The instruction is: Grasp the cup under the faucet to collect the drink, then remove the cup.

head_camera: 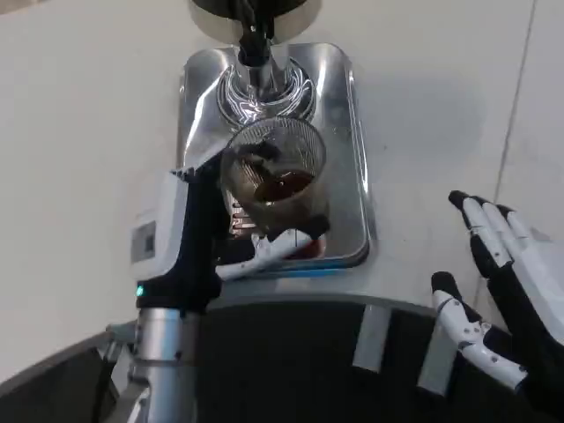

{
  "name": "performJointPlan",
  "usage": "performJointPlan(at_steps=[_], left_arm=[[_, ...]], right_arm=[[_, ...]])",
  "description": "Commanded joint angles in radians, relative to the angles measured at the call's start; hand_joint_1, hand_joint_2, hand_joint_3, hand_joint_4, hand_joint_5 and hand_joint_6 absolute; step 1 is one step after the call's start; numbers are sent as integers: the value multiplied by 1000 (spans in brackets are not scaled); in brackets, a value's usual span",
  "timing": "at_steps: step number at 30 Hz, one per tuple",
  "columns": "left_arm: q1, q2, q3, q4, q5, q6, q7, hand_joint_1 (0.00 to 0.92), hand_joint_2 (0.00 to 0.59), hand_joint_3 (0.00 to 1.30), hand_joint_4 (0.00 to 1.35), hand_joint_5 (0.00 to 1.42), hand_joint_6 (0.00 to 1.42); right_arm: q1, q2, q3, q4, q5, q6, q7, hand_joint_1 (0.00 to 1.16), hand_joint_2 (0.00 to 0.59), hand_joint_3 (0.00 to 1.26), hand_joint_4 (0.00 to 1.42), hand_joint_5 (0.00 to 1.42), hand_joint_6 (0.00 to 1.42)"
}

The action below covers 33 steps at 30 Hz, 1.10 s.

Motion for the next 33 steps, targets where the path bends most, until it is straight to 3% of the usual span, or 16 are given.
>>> performJointPlan(at_steps=[1, 12, 19, 33], left_arm=[[72, 15, 23, -88, 0, -19, -17, 660, 88, 1115, 1172, 1341, 1424], [152, 45, 48, -176, 14, -46, -48, 667, 89, 1116, 1172, 1341, 1424], [222, 106, 74, -280, 44, -105, -51, 675, 86, 1116, 1160, 1341, 1424], [349, 127, 110, -399, 46, -169, -109, 678, 85, 1123, 1172, 1356, 1424]], right_arm=[[-17, -24, -11, 29, 21, -20, -20, 59, 555, 0, 0, 0, 38], [45, -69, -22, 15, 45, -95, -68, 80, 561, 0, 0, 0, 0], [25, -116, 13, 36, -26, -163, -96, 86, 561, 0, 0, 0, 0], [99, -148, 1, 65, -72, -298, -295, 100, 580, 0, 0, 0, 0]])
